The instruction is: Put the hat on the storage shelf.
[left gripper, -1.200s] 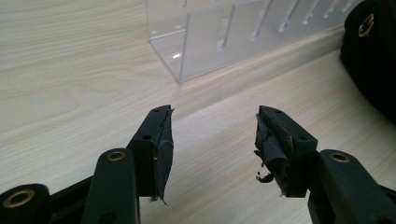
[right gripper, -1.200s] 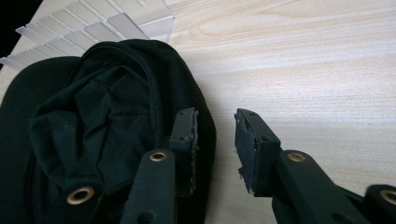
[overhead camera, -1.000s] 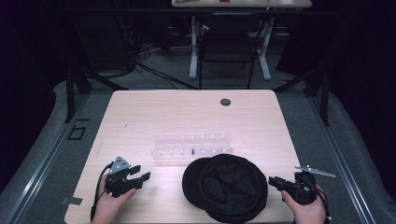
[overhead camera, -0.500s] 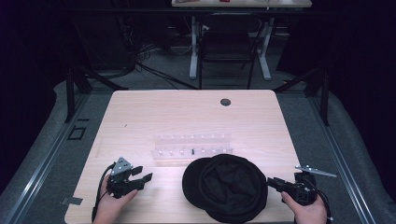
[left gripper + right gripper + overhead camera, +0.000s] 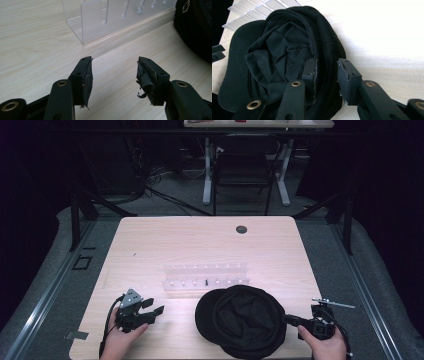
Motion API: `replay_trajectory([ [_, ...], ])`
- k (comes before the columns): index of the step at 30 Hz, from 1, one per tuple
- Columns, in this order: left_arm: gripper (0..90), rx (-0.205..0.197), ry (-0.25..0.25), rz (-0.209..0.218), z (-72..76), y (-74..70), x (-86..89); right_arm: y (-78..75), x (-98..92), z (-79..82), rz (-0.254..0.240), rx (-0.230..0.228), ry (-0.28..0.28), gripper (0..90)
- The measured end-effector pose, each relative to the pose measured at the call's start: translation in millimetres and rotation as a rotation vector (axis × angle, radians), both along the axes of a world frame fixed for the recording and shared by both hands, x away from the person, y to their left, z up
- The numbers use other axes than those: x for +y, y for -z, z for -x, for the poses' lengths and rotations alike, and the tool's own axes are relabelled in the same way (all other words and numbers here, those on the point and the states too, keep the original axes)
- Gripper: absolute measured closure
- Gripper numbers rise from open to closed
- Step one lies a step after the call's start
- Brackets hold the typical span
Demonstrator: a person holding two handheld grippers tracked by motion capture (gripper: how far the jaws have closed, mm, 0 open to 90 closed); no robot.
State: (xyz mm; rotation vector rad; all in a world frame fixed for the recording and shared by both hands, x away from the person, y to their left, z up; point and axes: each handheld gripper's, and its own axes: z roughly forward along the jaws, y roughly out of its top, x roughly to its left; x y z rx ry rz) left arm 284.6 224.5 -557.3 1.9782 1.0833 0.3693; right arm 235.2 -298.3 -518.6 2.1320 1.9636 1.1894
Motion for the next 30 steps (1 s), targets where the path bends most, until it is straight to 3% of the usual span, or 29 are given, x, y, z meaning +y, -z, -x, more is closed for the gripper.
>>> replay_trajectory([
  [1, 46.6, 0.001, 0.000, 0.000, 0.0, 0.1, -0.1, -1.6, -2.3, 0.0, 0.037, 0.024, -0.020, 70.3],
  [2, 46.6, 0.001, 0.000, -0.001, -0.1, 0.2, -0.3, 1.2, 1.1, -0.6, -0.004, 0.013, 0.009, 70.3],
  [7, 46.5, 0.005, 0.004, -0.004, -0.2, 0.3, -1.0, 6.3, -2.1, -2.8, 0.017, 0.068, -0.001, 70.2],
  [11, 46.6, 0.005, 0.004, -0.003, -0.4, 0.7, -1.1, 8.8, -2.3, -5.5, 0.009, 0.086, 0.004, 71.6],
  [12, 46.6, 0.005, 0.004, -0.003, -0.4, 0.7, -1.1, 6.7, -5.1, -6.1, 0.060, 0.113, -0.023, 72.2],
  [13, 46.6, 0.005, 0.003, -0.003, -0.4, 0.7, -1.1, 6.7, -5.1, -6.1, 0.060, 0.113, -0.023, 72.2],
  [14, 46.6, 0.004, 0.004, -0.003, -0.3, 0.6, -1.1, 9.7, -2.2, -7.0, 0.001, 0.094, -0.004, 73.3],
  [24, 46.6, 0.006, 0.002, -0.002, -1.0, 1.7, -2.0, 16.3, -0.2, -11.6, -0.021, 0.146, -0.022, 80.8],
  [30, 46.6, 0.007, 0.002, 0.000, -1.1, 1.8, -2.1, 16.5, -5.2, -11.3, -0.102, 0.141, -0.021, 86.9],
])
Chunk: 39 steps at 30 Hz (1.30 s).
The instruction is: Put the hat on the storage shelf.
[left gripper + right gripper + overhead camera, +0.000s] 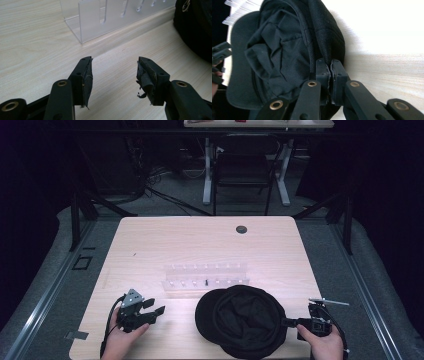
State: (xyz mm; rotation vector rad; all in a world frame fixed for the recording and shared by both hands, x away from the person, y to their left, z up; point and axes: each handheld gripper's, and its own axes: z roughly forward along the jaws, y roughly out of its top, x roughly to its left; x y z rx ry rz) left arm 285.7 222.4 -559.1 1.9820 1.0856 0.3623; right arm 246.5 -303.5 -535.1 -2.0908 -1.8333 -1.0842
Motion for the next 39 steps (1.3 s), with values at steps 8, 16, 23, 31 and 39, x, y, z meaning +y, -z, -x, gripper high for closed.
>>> replay_trajectory([
  [8, 46.6, 0.001, 0.004, -0.002, 0.0, 0.5, -0.7, -9.0, -4.7, 1.2, -0.069, -0.014, -0.017, 87.8],
  [16, 46.6, 0.002, 0.003, 0.001, 0.9, 1.0, -2.6, -17.9, -7.6, 0.7, -0.176, -0.038, -0.023, 88.0],
  [23, 46.6, 0.004, 0.006, -0.003, 0.8, 1.1, -3.2, -27.3, -5.1, -0.5, -0.253, -0.057, -0.028, 88.1],
  [31, 46.6, 0.004, 0.008, -0.002, 0.7, 1.3, -3.6, -38.1, -1.5, -3.8, -0.338, -0.070, -0.056, 88.2],
  [39, 46.7, 0.004, 0.010, -0.004, 0.4, 1.3, -3.3, -55.0, 5.5, -9.7, -0.349, -0.095, -0.114, 88.1],
])
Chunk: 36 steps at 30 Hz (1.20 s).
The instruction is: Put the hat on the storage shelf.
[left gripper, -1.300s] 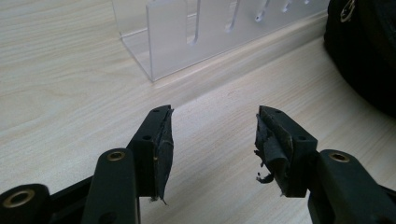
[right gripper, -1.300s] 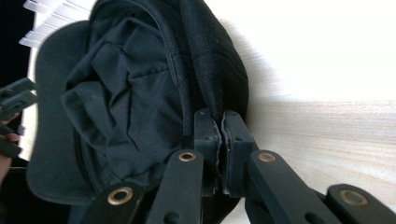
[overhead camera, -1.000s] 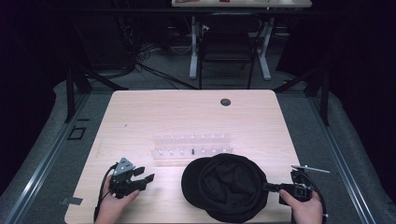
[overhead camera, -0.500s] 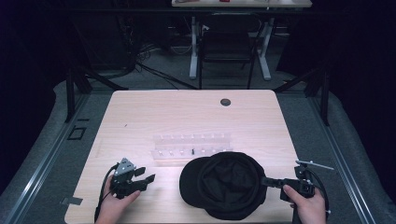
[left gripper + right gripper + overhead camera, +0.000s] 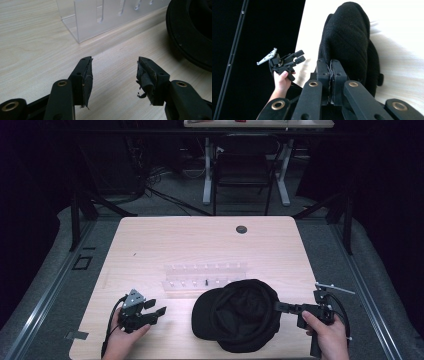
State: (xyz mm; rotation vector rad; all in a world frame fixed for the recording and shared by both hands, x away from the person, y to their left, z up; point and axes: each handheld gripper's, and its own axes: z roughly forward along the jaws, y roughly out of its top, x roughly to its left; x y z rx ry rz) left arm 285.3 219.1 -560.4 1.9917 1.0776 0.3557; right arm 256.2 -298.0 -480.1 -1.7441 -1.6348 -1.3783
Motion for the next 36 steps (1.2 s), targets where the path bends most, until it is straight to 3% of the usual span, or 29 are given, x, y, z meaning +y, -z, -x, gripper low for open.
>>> replay_trajectory([
  [1, 46.7, 0.000, 0.000, 0.001, -0.1, 0.1, -0.1, -3.0, 4.9, -1.4, -0.034, -0.011, 0.020, 88.1],
  [4, 46.7, 0.000, 0.000, 0.001, -0.1, 0.1, -0.1, -7.2, 7.6, -3.2, -0.034, -0.023, 0.004, 88.1],
  [12, 46.7, 0.001, -0.003, 0.006, 0.2, 0.1, -0.4, -27.6, 19.5, -10.4, -0.004, -0.049, -0.024, 88.1],
  [13, 46.7, 0.000, -0.001, 0.005, 0.0, 0.1, -0.4, -33.9, 21.8, -12.5, 0.023, -0.054, -0.033, 88.0],
  [15, 46.7, 0.001, -0.001, 0.005, -0.2, 0.3, -0.5, -37.7, 25.1, -14.4, 0.003, -0.064, -0.034, 88.0],
  [19, 46.7, 0.003, -0.003, 0.007, -0.3, 0.7, -0.8, -45.5, 29.9, -17.2, 0.008, -0.078, -0.048, 88.1],
  [27, 46.7, 0.005, -0.004, 0.009, -0.2, 1.0, -0.9, -64.2, 42.9, -17.5, 0.056, -0.167, -0.053, 88.1],
  [31, 46.7, 0.005, -0.002, 0.006, -0.1, 0.7, -1.1, -72.9, 46.6, -14.2, 0.043, -0.213, -0.050, 88.3],
  [36, 46.7, 0.006, -0.002, 0.007, -0.1, 0.9, -1.4, -80.4, 48.4, -12.4, 0.031, -0.238, -0.045, 88.5],
])
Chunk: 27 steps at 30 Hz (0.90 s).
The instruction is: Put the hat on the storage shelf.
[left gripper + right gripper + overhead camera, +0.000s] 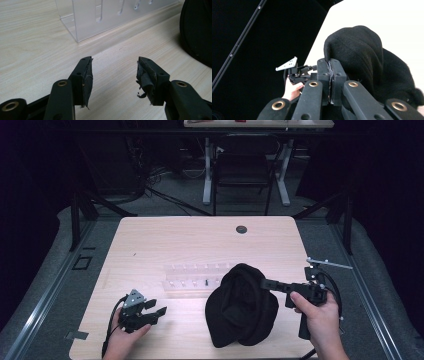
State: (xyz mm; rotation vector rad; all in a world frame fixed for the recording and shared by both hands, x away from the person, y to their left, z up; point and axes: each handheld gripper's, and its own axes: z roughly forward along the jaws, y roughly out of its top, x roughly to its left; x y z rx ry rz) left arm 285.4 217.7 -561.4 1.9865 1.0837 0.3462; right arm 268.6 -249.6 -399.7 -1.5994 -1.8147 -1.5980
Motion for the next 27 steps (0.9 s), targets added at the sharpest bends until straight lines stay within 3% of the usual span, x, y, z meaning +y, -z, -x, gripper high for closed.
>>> replay_trajectory([
  [9, 46.8, -0.003, 0.003, -0.002, 0.1, -0.2, 0.1, -19.7, 1.1, 2.1, -0.029, -0.050, 0.014, 88.7],
  [27, 46.8, -0.004, 0.008, -0.006, 0.0, -0.8, -0.4, -49.3, -4.3, -5.4, -0.094, -0.105, 0.050, 88.7],
])
